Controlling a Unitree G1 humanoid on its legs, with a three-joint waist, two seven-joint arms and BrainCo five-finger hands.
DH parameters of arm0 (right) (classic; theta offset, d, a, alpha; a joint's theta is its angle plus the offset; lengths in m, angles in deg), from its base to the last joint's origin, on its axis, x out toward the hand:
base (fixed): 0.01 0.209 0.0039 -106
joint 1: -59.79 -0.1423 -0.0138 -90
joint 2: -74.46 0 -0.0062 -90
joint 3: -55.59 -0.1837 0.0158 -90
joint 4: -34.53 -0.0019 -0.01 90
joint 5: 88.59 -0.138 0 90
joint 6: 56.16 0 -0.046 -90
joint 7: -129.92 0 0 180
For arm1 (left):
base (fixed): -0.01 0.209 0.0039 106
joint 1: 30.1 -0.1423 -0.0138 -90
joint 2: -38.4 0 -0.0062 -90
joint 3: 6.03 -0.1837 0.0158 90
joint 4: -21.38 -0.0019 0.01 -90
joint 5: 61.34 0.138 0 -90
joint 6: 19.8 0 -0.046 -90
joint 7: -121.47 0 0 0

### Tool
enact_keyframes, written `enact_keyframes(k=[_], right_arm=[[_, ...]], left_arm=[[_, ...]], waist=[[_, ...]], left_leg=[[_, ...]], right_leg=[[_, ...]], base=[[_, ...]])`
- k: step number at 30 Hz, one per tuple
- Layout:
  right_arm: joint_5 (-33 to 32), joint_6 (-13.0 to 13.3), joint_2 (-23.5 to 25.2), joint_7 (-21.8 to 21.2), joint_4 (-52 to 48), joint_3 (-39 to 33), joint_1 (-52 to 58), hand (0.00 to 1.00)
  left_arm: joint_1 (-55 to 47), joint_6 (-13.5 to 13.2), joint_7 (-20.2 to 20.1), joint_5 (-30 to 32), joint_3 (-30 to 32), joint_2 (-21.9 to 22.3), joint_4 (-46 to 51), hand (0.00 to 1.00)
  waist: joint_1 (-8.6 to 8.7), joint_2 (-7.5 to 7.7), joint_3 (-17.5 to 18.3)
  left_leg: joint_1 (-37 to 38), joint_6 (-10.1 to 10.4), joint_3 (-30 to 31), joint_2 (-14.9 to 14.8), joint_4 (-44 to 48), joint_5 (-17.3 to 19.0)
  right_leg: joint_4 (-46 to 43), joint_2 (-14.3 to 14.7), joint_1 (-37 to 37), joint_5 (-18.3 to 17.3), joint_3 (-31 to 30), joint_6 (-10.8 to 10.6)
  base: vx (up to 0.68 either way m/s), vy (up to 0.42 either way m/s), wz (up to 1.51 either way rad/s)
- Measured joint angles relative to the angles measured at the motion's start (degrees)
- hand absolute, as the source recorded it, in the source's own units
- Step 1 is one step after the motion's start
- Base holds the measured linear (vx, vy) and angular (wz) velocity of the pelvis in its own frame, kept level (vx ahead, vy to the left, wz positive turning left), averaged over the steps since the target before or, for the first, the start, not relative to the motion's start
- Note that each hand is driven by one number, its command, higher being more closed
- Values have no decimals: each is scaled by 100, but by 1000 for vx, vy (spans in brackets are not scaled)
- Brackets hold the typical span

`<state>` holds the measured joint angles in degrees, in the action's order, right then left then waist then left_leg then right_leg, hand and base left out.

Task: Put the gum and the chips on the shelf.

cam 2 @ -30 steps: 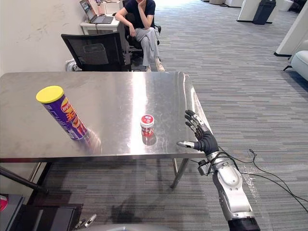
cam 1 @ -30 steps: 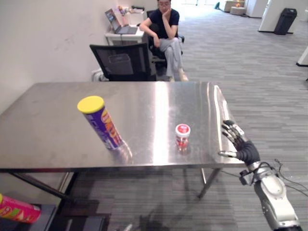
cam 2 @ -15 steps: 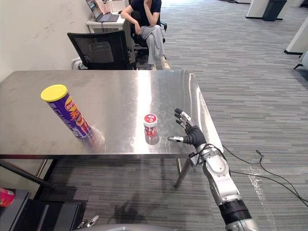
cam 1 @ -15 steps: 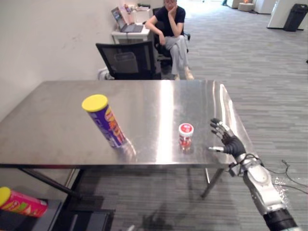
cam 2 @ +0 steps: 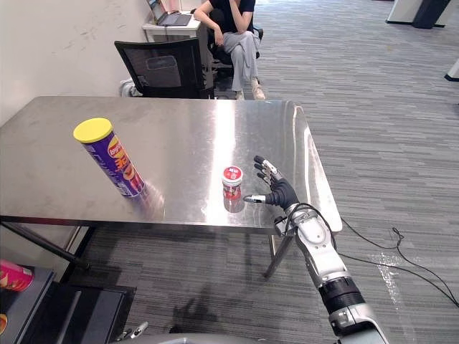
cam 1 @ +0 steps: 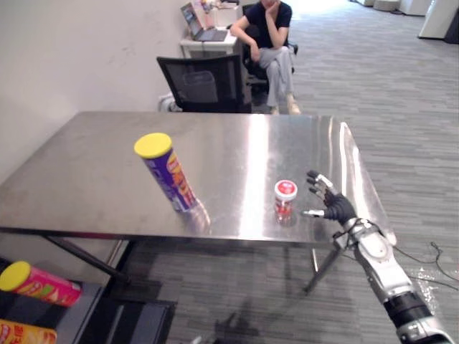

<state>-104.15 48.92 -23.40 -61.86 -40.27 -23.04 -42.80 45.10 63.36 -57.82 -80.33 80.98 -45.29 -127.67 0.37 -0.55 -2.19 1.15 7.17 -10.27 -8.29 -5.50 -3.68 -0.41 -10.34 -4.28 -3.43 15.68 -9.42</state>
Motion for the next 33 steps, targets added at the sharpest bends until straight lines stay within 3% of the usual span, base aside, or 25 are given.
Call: enact_keyframes(k=[17,18,33], right_arm=[[432,-61,16,-38,876,305,-644,0],[434,-61,17,-28,891,309,-644,100],[449,-59,267,41,1291,519,-990,100]], left_arm=[[6,79,-94,2,-6,45,87,0],[17,78,-94,2,-5,44,89,0],[43,88,-94,6,-7,42,88,0]], waist=[[-148,-84,-171],[-160,-84,-192],[-226,-65,-230]], left_leg=[[-14,-41,194,82,0,-43],[-31,-45,231,91,-1,-57],[-68,-59,375,116,-1,-90]], right_leg=[[16,-62,-123,-7,188,1],[15,-69,-124,-7,219,1],[23,-81,-182,-8,346,1]], base=[[0,-1,5],[-20,-1,11],[-3,-2,4]])
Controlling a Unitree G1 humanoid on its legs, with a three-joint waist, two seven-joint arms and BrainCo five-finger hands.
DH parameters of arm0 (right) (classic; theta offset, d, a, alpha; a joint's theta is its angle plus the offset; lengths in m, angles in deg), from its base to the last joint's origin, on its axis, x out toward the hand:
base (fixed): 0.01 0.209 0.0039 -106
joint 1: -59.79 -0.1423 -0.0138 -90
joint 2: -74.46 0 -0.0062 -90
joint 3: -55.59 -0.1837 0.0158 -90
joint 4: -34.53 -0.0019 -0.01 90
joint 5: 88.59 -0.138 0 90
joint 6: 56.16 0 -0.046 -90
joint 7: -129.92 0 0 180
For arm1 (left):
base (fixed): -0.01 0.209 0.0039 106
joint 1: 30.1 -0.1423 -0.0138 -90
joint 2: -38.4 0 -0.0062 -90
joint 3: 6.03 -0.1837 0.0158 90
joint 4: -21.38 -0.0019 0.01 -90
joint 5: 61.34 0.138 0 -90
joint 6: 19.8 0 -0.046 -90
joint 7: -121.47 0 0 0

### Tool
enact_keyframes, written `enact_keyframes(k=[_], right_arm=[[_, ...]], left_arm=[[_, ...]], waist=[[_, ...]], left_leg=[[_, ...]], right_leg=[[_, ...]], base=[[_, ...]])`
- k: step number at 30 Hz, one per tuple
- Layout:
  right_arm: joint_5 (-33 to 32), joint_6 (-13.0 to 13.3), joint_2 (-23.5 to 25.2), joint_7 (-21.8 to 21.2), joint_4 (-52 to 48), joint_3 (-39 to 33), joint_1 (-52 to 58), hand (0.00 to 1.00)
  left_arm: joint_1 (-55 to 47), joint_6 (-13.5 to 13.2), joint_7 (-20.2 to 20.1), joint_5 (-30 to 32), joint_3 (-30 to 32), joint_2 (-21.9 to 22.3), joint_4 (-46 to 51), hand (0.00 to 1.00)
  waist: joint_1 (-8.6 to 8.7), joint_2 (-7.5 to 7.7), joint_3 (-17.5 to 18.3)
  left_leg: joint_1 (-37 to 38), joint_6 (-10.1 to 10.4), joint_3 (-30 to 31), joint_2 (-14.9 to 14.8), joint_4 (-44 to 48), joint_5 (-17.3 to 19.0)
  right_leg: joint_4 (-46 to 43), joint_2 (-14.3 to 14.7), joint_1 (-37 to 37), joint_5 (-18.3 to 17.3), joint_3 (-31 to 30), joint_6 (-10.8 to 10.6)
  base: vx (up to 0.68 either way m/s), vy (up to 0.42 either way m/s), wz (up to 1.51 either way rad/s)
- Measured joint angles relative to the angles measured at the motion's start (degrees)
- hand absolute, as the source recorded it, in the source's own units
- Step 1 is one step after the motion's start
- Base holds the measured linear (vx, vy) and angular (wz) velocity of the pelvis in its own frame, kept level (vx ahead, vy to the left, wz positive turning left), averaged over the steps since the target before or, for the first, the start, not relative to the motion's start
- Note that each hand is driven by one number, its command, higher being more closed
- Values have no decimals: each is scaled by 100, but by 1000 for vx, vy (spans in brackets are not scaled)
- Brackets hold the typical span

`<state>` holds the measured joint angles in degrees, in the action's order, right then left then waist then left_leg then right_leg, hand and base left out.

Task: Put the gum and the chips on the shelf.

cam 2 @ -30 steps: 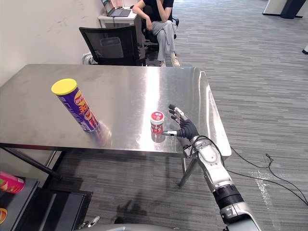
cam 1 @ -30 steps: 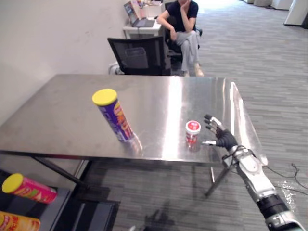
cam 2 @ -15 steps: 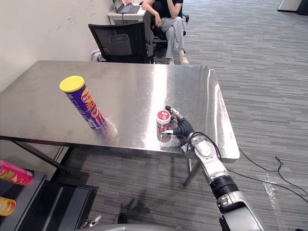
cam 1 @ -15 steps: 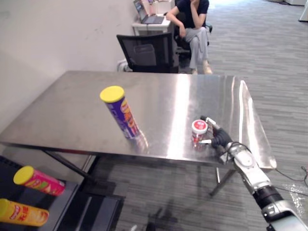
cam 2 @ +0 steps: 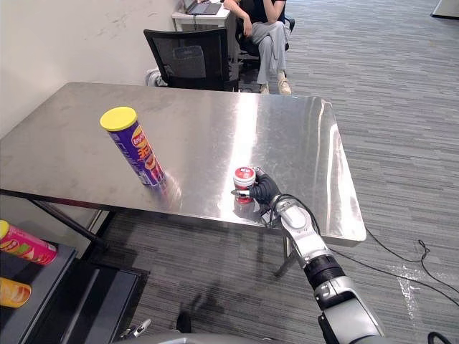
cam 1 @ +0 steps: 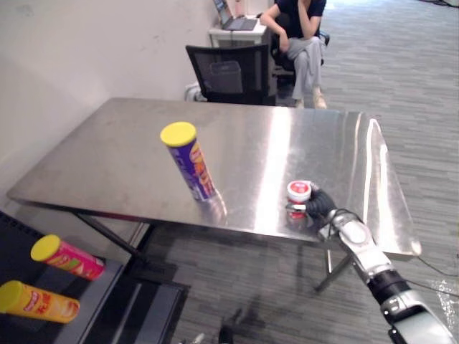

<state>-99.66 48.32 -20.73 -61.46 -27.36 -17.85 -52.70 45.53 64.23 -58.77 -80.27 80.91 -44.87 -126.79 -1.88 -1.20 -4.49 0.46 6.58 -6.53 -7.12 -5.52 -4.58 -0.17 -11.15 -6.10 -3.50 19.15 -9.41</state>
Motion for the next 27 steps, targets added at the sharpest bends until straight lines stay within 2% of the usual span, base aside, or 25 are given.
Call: enact_keyframes(k=[12,17,20,27], right_arm=[[-12,34,95,310,154,-89,-81,100],[-34,-48,34,503,-882,-753,59,100],[-301,-62,-156,512,-1668,-1212,149,100],[-710,-185,-311,461,-2317,-1555,308,100]], left_arm=[[10,4,5,-2,8,-1,5,0],[9,1,13,-7,58,4,17,0],[5,-16,15,-8,86,6,130,0],[-4,-100,24,-7,134,18,122,0]], waist=[[-3,12,-9],[18,14,-16],[22,24,-19],[86,37,-15]], left_leg=[[0,-1,-17,-6,-17,-4],[-4,4,-78,-14,0,1],[-14,4,-86,-18,0,1],[14,6,-196,-49,-8,2]], right_leg=[[-2,1,1,0,-34,1],[-9,3,46,0,-99,1],[-17,7,63,1,-112,2],[-78,21,137,0,-251,3]], base=[[0,-1,0],[2,-2,-5],[0,0,-1],[-17,-4,-8]])
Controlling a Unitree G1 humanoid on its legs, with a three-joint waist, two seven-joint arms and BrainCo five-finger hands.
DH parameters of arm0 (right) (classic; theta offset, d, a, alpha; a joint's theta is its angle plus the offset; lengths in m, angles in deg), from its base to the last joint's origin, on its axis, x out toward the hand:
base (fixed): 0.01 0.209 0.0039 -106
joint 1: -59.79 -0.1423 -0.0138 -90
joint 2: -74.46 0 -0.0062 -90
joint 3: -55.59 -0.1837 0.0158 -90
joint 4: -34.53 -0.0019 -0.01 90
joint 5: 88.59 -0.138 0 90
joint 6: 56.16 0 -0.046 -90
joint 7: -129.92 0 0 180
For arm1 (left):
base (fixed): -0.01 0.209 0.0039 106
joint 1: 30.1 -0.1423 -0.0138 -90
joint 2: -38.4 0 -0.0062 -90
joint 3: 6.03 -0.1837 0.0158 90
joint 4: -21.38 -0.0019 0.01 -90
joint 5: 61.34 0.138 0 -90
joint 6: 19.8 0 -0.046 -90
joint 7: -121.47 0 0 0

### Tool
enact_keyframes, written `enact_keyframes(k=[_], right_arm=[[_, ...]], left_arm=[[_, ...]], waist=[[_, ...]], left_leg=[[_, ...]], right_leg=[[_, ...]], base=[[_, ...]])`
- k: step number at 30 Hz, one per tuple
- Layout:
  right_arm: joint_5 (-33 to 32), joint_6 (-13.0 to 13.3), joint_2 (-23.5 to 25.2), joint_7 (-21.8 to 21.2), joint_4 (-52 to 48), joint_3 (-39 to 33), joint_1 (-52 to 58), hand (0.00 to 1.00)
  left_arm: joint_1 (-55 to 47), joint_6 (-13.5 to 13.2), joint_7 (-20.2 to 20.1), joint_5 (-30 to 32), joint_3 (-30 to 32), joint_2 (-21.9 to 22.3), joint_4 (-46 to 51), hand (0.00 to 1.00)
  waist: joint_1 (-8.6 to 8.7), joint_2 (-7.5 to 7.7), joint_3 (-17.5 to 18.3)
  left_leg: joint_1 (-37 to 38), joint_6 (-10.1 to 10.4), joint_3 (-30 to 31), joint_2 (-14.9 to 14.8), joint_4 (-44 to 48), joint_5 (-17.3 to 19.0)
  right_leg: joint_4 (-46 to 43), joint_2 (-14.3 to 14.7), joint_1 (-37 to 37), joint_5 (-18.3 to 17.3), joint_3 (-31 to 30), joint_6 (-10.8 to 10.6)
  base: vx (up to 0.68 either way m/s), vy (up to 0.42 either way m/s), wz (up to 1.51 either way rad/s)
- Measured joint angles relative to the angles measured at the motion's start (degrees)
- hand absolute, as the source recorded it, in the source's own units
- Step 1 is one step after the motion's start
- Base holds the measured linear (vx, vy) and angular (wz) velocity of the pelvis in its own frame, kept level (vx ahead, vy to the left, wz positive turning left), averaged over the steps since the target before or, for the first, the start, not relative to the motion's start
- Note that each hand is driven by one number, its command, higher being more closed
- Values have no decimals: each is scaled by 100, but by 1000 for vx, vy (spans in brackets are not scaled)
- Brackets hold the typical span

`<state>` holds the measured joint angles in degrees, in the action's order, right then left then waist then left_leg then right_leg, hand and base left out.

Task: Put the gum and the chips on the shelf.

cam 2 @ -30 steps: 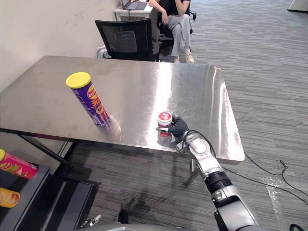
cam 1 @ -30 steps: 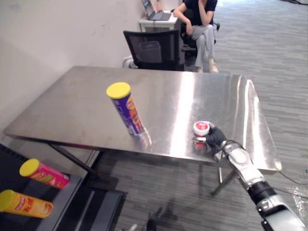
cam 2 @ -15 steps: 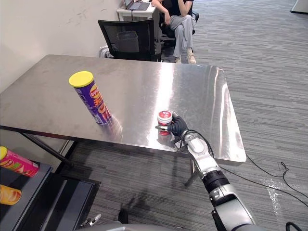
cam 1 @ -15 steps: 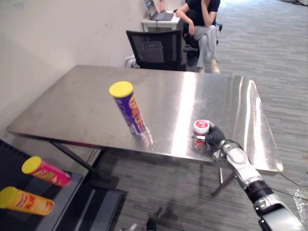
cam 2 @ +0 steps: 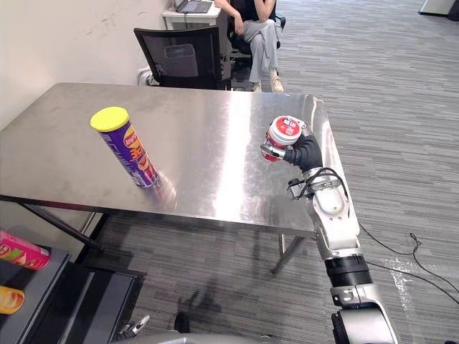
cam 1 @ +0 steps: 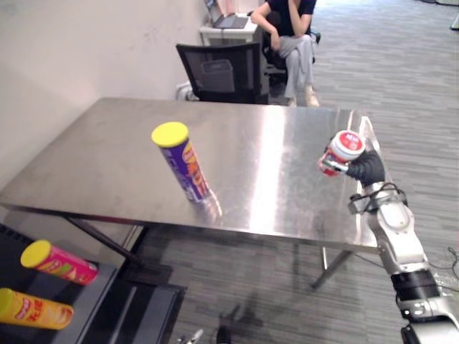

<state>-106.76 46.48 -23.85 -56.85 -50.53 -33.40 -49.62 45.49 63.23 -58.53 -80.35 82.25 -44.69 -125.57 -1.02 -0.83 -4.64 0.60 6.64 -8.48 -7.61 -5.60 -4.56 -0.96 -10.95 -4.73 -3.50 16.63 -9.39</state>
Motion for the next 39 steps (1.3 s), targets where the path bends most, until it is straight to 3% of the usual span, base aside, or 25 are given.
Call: enact_keyframes(k=[8,22,29,31,34,35,37,38,39], right_arm=[[-456,-152,0,-232,-510,-69,227,100],[-492,-269,-8,-378,-960,-59,701,100],[-484,-237,-48,-375,-1305,-91,1037,100],[-484,-219,-48,-383,-1305,3,925,100],[-483,-215,-48,-364,-1305,197,653,100],[-480,-215,-49,-359,-1303,243,557,100],[-434,-211,-55,-361,-1294,280,499,100],[-432,-209,-55,-371,-1290,318,522,100],[-428,-185,-76,-387,-1291,277,581,100]], left_arm=[[-47,-9,44,-1,160,9,-4,0],[-51,-7,194,-1,137,8,-11,0],[52,-4,192,-3,95,-123,-15,0],[94,-43,194,-66,95,-106,0,0],[78,-172,196,-127,94,28,1,0],[83,-219,191,-220,92,92,4,0],[50,-260,188,-466,96,201,9,0],[47,-259,178,-571,99,209,-4,0],[60,-265,174,-605,160,170,-9,0]], waist=[[87,102,65],[86,116,93],[99,295,7],[56,253,-119],[19,19,-321],[-69,-109,-406],[-152,-267,-491],[-135,-206,-531],[-69,-38,-613]], left_leg=[[0,0,-48,-5,-9,0],[-1,-4,-31,-4,10,-3],[-363,10,569,81,578,66],[-571,53,829,48,874,100],[-950,95,1148,-88,1272,154],[-1107,114,1241,-159,1393,224],[-1264,-141,1145,-264,1376,377],[-1308,-809,651,-368,1300,787],[-1433,-1184,-24,-475,1570,1009]], right_leg=[[-23,-1,53,0,-66,2],[-85,-13,59,-7,-58,8],[-1391,-274,364,-708,248,82],[-1547,-252,358,-846,423,133],[-1710,-96,424,-943,664,269],[-1855,-35,526,-1004,718,289],[-2084,10,626,-1065,841,380],[-2079,-2,660,-1109,850,466],[-2034,-189,671,-1081,1051,620]], base=[[-7,-1,-2],[0,0,1],[-38,-26,40],[-159,-70,61],[-193,-59,38],[-292,-92,28],[-223,-108,45],[-157,-152,101],[-171,-118,107]])
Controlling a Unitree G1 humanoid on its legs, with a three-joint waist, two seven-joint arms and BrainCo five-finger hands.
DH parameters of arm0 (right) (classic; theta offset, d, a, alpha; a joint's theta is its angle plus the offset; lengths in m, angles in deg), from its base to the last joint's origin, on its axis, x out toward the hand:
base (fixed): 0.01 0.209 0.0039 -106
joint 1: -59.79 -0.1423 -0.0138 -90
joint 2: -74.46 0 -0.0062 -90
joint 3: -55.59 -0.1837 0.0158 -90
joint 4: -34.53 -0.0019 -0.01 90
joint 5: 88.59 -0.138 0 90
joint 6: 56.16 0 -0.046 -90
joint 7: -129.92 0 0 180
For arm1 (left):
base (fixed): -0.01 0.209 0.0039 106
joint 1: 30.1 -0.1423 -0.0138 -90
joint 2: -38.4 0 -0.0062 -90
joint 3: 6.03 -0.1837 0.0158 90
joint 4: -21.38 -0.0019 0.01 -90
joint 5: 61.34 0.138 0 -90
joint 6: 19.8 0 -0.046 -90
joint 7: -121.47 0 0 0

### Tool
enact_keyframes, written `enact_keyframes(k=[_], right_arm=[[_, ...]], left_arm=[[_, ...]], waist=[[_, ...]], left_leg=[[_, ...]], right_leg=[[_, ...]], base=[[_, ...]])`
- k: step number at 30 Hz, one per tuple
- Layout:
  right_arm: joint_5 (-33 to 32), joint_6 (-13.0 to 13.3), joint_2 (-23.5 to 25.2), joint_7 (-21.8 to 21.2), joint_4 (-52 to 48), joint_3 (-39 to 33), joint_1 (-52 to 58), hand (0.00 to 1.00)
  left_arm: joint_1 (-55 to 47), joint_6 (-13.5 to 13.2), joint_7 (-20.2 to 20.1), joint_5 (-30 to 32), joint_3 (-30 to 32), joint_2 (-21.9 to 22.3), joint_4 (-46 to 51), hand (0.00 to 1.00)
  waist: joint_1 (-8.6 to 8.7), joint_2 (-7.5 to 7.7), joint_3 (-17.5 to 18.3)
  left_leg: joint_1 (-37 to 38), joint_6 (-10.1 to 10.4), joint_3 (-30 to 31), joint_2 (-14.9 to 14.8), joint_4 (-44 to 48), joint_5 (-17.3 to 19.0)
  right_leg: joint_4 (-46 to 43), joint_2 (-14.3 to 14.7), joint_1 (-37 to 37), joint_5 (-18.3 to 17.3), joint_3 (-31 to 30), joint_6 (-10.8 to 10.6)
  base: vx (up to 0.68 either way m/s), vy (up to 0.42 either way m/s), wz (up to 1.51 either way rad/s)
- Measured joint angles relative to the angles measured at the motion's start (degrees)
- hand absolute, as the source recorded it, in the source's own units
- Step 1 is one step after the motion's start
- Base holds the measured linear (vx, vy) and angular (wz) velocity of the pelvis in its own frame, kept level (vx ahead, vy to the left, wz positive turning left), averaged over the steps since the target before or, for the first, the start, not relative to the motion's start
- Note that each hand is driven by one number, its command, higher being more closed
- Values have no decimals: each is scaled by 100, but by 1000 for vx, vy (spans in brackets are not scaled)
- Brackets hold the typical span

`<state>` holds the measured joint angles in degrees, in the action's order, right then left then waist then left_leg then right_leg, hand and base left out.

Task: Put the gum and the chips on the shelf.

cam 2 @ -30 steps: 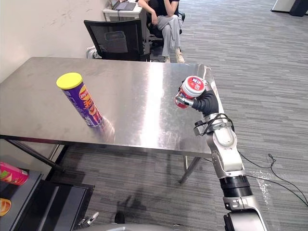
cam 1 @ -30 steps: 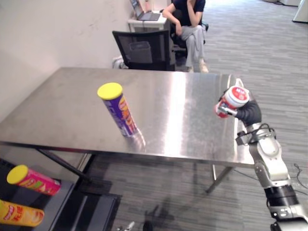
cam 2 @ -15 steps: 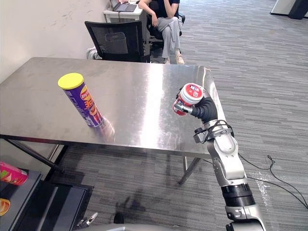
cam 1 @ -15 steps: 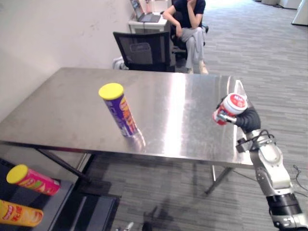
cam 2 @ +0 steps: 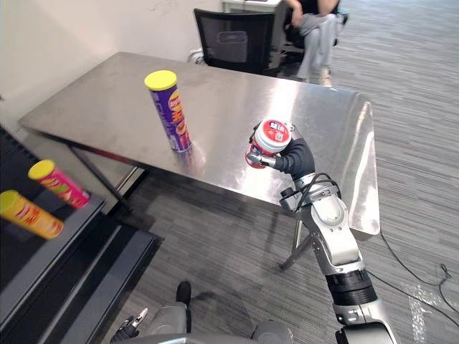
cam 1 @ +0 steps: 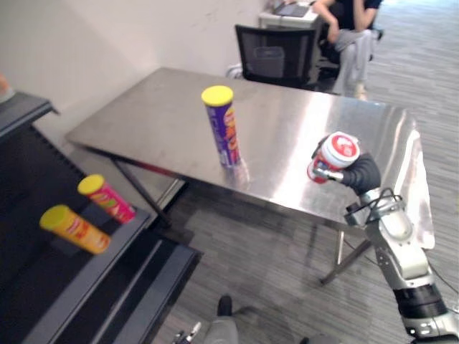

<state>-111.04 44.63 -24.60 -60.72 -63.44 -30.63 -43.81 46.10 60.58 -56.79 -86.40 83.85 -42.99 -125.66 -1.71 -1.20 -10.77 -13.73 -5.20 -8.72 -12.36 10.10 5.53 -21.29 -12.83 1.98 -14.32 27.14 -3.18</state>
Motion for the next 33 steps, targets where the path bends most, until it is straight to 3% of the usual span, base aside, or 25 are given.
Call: enact_keyframes(k=[1,2,3,4,5,6,7,8,10,12,15,16,17,19,21,24,27,33], right_arm=[[0,9,3,-8,0,-79,43,100],[-1,9,-10,-16,-5,-234,112,100],[-9,133,-142,-36,-69,-387,217,100],[-12,244,-235,-36,-93,-501,334,100],[-7,340,-321,-54,-61,-778,589,100],[-7,349,-328,-55,-31,-948,672,100],[-15,345,-234,-14,54,-1096,728,100],[-16,370,-202,18,32,-1103,739,100],[-15,391,-209,27,24,-1117,818,100],[-13,391,-210,46,22,-1108,855,100],[-9,387,-197,190,22,-1045,855,100],[-3,381,-196,231,27,-1015,854,100],[1,374,-198,278,33,-995,852,100],[4,374,-195,359,38,-989,777,100],[5,373,-193,426,38,-983,701,100],[13,372,-44,413,36,-927,709,100],[214,373,-37,391,34,-788,741,100],[242,375,-32,378,15,-781,818,100]], left_arm=[[11,10,-2,-58,6,-16,-2,0],[-72,9,1,-133,49,2,-5,0],[-295,-36,1,-158,27,64,112,0],[-339,-96,-3,-169,-51,98,146,0],[-295,-223,-38,-163,-18,-3,126,0],[-237,-245,-37,-162,34,-65,94,0],[-281,-244,-33,-161,100,-104,-2,0],[-457,-263,-39,-164,111,-58,-12,0],[-518,-358,-62,-172,160,22,-130,0],[-498,-428,-80,-174,162,31,-277,0],[-472,-488,-47,-178,160,77,-413,0],[-471,-489,-23,-175,152,83,-416,0],[-463,-489,-8,-176,152,78,-411,0],[-448,-485,40,-177,140,62,-397,0],[-433,-480,73,-177,43,-54,-340,0],[-415,-476,200,-181,46,-150,-326,0],[-413,-473,235,-334,52,-144,-326,0],[-320,-485,234,-373,137,-131,-278,0]], waist=[[6,30,-12],[-8,63,-25],[-8,-120,45],[69,-99,54],[211,173,42],[258,200,31],[145,302,5],[168,316,2],[196,314,4],[232,296,33],[310,213,71],[308,173,85],[289,176,83],[266,157,95],[272,310,71],[263,457,22],[182,414,-72],[140,367,-155]], left_leg=[[-133,-111,-244,-68,458,-108],[-222,-307,-687,-174,1530,-254],[-137,-459,-1074,-197,1849,-837],[-218,-505,-1215,-104,1682,-962],[-63,-338,-1052,327,656,-1660],[-108,-379,-1186,354,798,-1648],[-69,-355,-1594,98,1773,-1005],[137,-208,-1708,-122,2304,-801],[557,-25,-1691,-309,2464,-700],[771,35,-1528,-421,2292,-736],[1039,377,-1554,-446,1396,-769],[1128,696,-1625,-413,956,-548],[1221,877,-1759,-413,692,-327],[1360,1104,-1914,-358,399,-17],[1354,1339,-2006,-178,361,198],[1219,1256,-2065,-7,520,355],[1063,1264,-2094,-102,879,724],[881,1274,-2085,-311,1024,738]], right_leg=[[-112,-139,18,-33,173,57],[-437,-376,76,-103,337,110],[-882,-445,153,-315,454,43],[-965,-514,234,-452,467,0],[-918,-819,313,-522,631,178],[-881,-934,292,-477,940,242],[-891,-1104,288,-395,1188,272],[-875,-1200,274,-379,1374,307],[-850,-1308,291,-386,1608,268],[-847,-1343,458,-314,1755,144],[-826,-1343,764,-105,2062,69],[-821,-1341,799,7,2204,140],[-822,-1342,797,166,2309,252],[-839,-1371,805,344,2358,286],[-879,-1588,875,564,2349,241],[-576,-1654,873,1003,2288,179],[-248,-1497,854,1270,2169,134],[-163,-1273,919,1262,2141,179]], base=[[-157,-95,100],[-105,-94,81],[-75,-144,102],[-174,-139,163],[-173,-88,170],[-229,-100,165],[-130,-91,112],[-173,-94,101],[-210,-35,103],[-215,19,100],[-189,110,91],[-135,198,59],[-143,261,49],[-96,259,27],[-111,274,20],[-140,172,6],[-155,122,-18],[-31,23,-2]])
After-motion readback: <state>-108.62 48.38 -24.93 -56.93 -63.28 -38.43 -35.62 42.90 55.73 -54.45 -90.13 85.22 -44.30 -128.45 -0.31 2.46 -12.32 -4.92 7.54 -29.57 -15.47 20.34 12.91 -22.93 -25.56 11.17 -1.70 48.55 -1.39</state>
